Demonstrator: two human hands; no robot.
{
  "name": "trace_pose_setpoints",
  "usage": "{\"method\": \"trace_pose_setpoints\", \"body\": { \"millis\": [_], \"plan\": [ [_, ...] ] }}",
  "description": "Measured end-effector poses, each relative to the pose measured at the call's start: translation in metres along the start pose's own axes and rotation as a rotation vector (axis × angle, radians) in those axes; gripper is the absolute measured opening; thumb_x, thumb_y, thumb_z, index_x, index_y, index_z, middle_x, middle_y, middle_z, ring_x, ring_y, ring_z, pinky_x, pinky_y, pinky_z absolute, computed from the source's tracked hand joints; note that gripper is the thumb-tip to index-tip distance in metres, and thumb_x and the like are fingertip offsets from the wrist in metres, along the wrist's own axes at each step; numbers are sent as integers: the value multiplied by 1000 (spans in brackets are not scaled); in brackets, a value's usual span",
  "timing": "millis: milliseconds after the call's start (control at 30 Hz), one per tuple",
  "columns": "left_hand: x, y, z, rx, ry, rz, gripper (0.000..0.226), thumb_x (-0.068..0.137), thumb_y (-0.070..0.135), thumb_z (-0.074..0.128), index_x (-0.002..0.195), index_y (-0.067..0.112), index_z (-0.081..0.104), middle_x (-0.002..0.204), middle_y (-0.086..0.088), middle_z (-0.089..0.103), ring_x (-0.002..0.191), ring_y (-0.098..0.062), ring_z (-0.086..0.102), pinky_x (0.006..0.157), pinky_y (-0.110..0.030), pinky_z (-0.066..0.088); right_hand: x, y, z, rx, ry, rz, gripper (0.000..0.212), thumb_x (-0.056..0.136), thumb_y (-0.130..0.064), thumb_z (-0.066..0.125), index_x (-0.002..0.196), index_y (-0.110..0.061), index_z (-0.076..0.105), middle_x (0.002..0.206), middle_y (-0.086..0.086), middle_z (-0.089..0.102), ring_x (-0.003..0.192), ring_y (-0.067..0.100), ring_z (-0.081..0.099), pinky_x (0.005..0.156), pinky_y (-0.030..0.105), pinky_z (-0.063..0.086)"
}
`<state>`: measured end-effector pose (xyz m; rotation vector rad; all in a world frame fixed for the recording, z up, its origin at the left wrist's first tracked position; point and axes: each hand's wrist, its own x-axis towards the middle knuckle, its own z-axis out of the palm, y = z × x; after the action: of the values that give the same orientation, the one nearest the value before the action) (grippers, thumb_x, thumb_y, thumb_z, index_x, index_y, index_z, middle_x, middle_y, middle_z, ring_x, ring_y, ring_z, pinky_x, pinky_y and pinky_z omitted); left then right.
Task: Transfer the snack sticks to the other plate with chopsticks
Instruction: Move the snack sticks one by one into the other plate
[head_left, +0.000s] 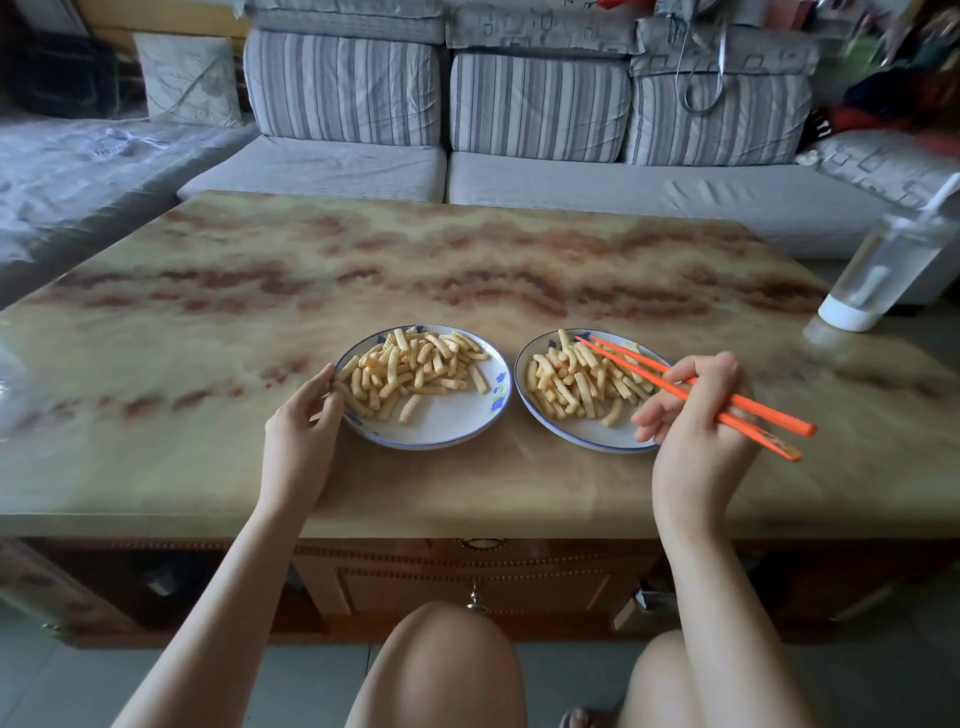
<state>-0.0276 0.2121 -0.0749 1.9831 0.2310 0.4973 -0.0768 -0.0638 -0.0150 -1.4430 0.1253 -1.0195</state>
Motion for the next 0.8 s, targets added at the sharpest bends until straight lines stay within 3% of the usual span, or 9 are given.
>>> {"method": "trace_pose_setpoints", "body": {
  "millis": [100,167,267,400,567,733,800],
  "plan": [
    [0,0,0,3,-3,0,39,94,16,51,132,18,56,120,4,61,102,3,49,82,-10,33,-5,0,6,32,-117,26,38,101,-32,31,73,-16,51,49,18,51,38,20,47,40,22,38],
    [0,0,0,3,-4,0,39,94,15,51,132,18,56,120,3,62,102,3,49,84,-12,33,-10,2,13,32,-224,60,39,99,-38,31,69,-27,54,45,11,51,37,20,47,41,21,38],
    [-1,0,0,0,-3,-3,39,94,15,51,132,18,56,121,3,62,102,3,49,85,-11,33,-17,5,23,-2,-358,60,47,93,-51,32,72,-14,53,47,19,51,36,20,48,40,21,37],
    [0,0,0,6,-1,-3,39,94,16,51,132,18,57,123,1,63,102,3,49,85,-12,33,-23,7,31,-67,-459,24,45,94,-47,32,71,-14,51,46,15,52,36,29,49,40,22,37],
    [0,-1,-1,3,-2,-2,39,93,15,52,132,18,57,121,1,63,101,3,50,85,-12,33,-28,7,35,-116,-499,35,41,96,-42,32,70,-17,51,47,13,54,36,28,49,40,23,38],
    [1,-1,0,14,-1,1,38,94,15,52,131,18,57,119,3,63,100,3,49,72,4,30,-30,5,35,-113,-444,42,44,90,-54,30,66,-23,49,46,2,52,40,33,51,39,30,39],
    [1,-1,0,12,0,0,38,93,16,52,131,18,57,117,4,63,100,3,50,72,4,30,-30,4,33,-89,-418,43,44,91,-54,30,65,-22,49,47,4,52,40,33,51,39,29,39]
  ]
}}
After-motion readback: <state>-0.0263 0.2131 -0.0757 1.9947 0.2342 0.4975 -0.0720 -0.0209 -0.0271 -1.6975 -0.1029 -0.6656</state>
